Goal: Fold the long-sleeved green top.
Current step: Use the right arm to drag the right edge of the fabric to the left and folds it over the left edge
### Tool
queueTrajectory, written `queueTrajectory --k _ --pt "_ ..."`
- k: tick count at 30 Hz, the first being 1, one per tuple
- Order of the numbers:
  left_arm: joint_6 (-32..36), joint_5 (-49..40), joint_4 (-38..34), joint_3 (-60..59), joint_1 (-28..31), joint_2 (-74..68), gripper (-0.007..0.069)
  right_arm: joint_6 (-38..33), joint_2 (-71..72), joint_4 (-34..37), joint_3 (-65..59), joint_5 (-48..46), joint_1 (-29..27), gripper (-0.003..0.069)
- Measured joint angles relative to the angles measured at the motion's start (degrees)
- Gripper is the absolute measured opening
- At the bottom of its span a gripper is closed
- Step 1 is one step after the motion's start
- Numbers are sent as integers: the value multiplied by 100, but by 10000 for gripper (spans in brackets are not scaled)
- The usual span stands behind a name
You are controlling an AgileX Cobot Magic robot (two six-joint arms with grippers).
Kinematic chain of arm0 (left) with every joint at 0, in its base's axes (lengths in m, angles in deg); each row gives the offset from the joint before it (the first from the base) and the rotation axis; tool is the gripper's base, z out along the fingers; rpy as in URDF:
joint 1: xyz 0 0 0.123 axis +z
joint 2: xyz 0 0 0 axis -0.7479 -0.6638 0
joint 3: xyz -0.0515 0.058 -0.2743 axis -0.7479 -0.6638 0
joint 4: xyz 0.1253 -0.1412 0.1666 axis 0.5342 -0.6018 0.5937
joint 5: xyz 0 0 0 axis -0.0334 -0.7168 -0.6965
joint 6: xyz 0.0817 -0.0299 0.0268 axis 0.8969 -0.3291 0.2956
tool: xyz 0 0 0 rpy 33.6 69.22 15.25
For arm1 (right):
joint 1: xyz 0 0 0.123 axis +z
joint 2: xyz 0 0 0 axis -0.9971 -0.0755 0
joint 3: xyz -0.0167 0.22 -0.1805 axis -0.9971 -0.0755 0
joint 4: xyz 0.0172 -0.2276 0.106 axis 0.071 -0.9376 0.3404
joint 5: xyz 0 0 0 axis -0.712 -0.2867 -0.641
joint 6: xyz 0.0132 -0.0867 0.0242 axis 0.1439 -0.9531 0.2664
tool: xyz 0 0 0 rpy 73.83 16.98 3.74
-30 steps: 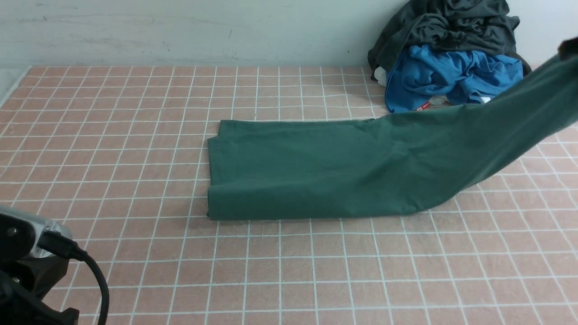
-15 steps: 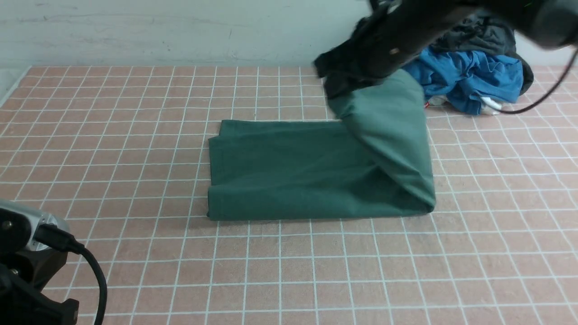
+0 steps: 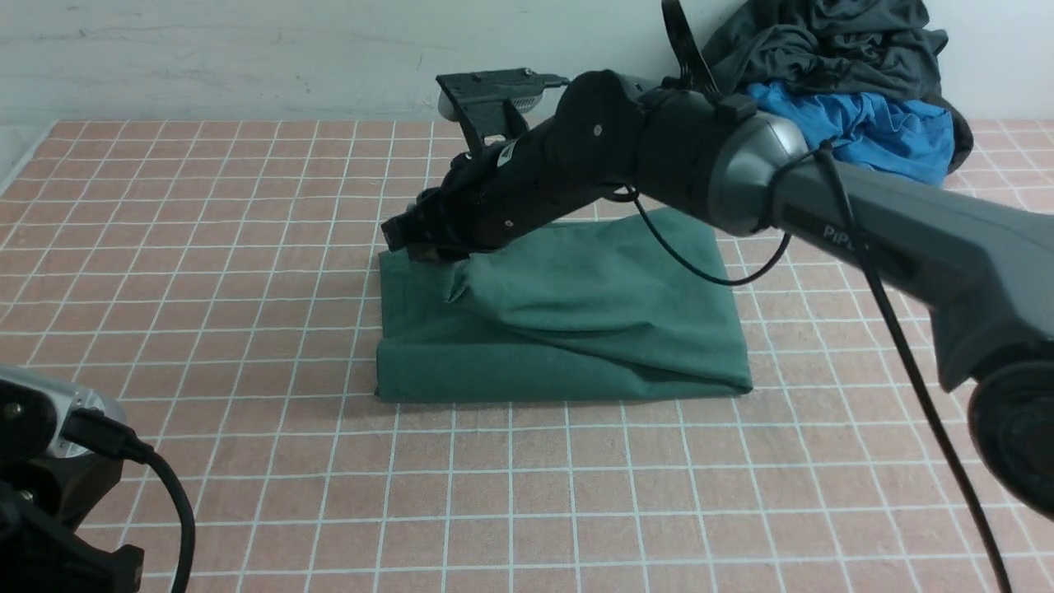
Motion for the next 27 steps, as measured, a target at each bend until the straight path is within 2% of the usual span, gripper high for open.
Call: queueTrajectory --k 4,9,13,15,18,23,27 --pt "0 -6 0 0 0 0 -3 -166 6 -177 683 -674 -198 284" --pt "0 -2 0 0 0 0 -3 -172 36 -228 1071 -1298 -522 277" --pt "0 44 0 0 0 0 -3 -172 -176 -213 1084 -1750 -546 193" --pt "0 134 0 -5 0 0 -3 -193 -559 -56 1060 -1935 -414 108" --pt "0 173 -4 -5 0 0 -3 -373 -1044 11 1047 -1860 -130 22" --pt "7 173 -25 -5 0 42 -3 -879 -1363 -161 1054 -1344 345 -11" --pt "67 173 -25 -5 0 369 -3 -1177 -1244 -519 1454 -1610 490 -13"
